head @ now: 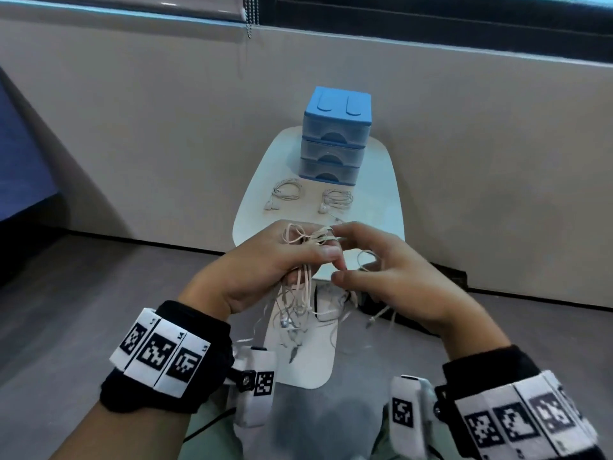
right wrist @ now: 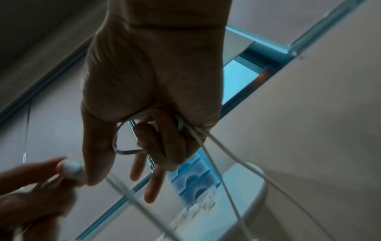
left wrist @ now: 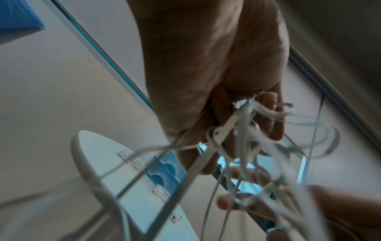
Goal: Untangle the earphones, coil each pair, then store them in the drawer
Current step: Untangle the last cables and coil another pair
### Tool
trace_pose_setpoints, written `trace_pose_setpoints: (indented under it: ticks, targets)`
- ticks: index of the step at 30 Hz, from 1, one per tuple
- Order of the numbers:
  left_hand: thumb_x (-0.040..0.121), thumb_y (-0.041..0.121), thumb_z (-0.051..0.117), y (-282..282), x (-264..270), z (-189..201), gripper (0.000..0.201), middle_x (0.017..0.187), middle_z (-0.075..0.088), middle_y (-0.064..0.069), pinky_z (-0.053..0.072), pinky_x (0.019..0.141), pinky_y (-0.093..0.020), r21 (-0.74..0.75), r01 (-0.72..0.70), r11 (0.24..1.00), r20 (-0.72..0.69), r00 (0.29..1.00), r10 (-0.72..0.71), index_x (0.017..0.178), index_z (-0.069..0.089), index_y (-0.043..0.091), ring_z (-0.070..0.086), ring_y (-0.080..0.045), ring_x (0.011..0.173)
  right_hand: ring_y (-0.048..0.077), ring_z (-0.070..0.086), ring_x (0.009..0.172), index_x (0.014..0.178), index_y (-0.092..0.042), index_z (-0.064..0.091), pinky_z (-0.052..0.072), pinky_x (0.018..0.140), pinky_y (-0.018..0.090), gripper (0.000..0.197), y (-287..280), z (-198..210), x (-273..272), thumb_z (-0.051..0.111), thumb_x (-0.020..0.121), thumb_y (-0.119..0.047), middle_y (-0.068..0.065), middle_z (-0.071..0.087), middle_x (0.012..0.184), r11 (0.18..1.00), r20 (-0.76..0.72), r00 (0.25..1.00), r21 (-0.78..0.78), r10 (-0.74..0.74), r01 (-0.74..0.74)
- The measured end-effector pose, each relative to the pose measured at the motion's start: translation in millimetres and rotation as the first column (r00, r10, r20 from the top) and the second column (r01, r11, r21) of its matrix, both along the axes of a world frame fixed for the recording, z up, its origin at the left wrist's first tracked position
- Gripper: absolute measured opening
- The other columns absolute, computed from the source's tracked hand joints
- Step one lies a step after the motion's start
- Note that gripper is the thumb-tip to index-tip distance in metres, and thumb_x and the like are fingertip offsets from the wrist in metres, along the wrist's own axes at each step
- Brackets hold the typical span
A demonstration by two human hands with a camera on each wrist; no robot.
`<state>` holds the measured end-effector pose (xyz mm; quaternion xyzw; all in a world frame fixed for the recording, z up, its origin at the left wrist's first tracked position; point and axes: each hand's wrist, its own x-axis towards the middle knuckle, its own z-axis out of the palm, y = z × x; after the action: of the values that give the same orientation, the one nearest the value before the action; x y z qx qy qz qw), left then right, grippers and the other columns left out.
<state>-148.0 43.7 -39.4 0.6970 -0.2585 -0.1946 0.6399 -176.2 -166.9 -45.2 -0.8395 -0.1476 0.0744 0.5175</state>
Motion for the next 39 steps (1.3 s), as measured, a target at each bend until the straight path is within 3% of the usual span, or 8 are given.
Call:
trace_pose_setpoints:
  ticks: [2,4,11,16,19,24,31,39]
  targets:
    - [0.098,0.01,0.064,2.9,-1.0,1.1,0.014,0.066,0.051,0.002,0.032,0.05,-0.013,0.046,0.022,0.999,0.026,0.999,-0.023,0.088,0.071,0.003,0.039,-0.002,0.053,0.004,0.053,0.06,0.099,-0.022,0.068,0.042,0.059,0.028,0.005,7.3,-0.5,0.9,0.07,0.096,-0.018,-0.013,0.069,0.087,1.0,-0.01,1.0,0.03,0.007,-0.007]
    - [0.096,0.012,0.068,7.5,-0.6,0.2,0.011,0.072,0.055,-0.002,0.035,0.053,-0.013,0.088,0.026,0.996,0.022,0.999,-0.028,0.089,0.072,0.005,0.045,-0.003,0.059,0.006,0.04,0.053,0.085,-0.01,0.062,0.032,0.054,0.027,0.021,5.3,2.1,3.1,0.068,0.098,-0.024,-0.011,0.053,0.063,1.0,0.006,1.0,0.011,-0.027,0.027]
    - [0.092,0.013,0.074,18.6,1.8,-13.8,0.01,0.079,0.059,-0.005,0.042,0.064,-0.013,0.095,-0.003,0.995,-0.036,0.999,0.006,0.094,0.072,0.004,0.053,-0.009,0.072,0.004,0.032,0.049,0.071,0.016,0.042,0.026,0.048,0.012,0.039,-8.0,38.5,-0.7,0.063,0.087,-0.012,-0.01,0.041,0.051,0.985,0.044,0.996,0.159,-0.078,0.07]
    - [0.093,0.033,0.071,13.8,-0.1,-15.8,0.034,0.081,0.064,0.001,0.038,0.061,-0.016,0.083,-0.015,0.996,-0.025,1.0,0.017,0.1,0.073,0.0,0.052,-0.007,0.07,0.015,0.036,0.063,0.06,0.013,0.041,0.032,0.06,0.023,0.032,-4.5,51.7,-7.6,0.057,0.075,-0.01,0.022,0.041,0.061,0.964,0.095,0.984,0.235,-0.15,0.125]
    - [0.095,0.036,0.059,10.9,-1.0,-11.5,0.037,0.082,0.067,0.007,0.039,0.059,-0.015,0.028,-0.05,0.998,-0.019,0.999,0.051,0.093,0.072,0.002,0.052,-0.005,0.068,0.008,0.043,0.05,0.055,-0.004,0.045,0.036,0.051,0.015,0.033,-6.4,45.3,-6.5,0.062,0.084,-0.005,0.018,0.05,0.059,0.965,0.038,0.981,0.195,-0.188,0.178]
    - [0.102,0.028,0.056,11.7,-1.3,-8.3,0.028,0.081,0.067,0.008,0.037,0.057,-0.016,0.038,-0.101,0.994,0.011,0.995,0.101,0.089,0.073,0.01,0.051,-0.006,0.068,0.014,0.041,0.04,0.082,0.001,0.056,0.035,0.037,0.017,0.02,-1.2,41.8,-12.0,0.062,0.098,-0.009,0.012,0.041,0.058,0.983,-0.172,0.976,0.103,-0.136,0.155]
    - [0.096,0.024,0.064,12.0,-3.0,-9.5,0.013,0.081,0.064,-0.002,0.04,0.057,-0.019,0.017,-0.137,0.99,-0.004,0.991,0.137,0.101,0.07,0.013,0.056,-0.009,0.067,0.011,0.044,0.043,0.085,-0.001,0.068,0.034,0.038,0.014,0.027,4.1,31.7,-2.8,0.059,0.103,-0.02,0.004,0.047,0.056,0.989,-0.104,0.984,-0.031,-0.146,0.143]
    - [0.1,0.026,0.06,7.7,0.5,-7.6,0.019,0.073,0.062,0.0,0.041,0.051,-0.02,0.032,-0.142,0.989,0.013,0.99,0.141,0.096,0.069,0.01,0.057,-0.013,0.064,0.015,0.067,0.077,0.093,-0.032,0.079,0.055,0.078,0.035,0.02,3.7,11.3,4.3,0.061,0.101,-0.035,-0.003,0.067,0.09,0.952,0.072,0.99,-0.274,-0.123,0.139]
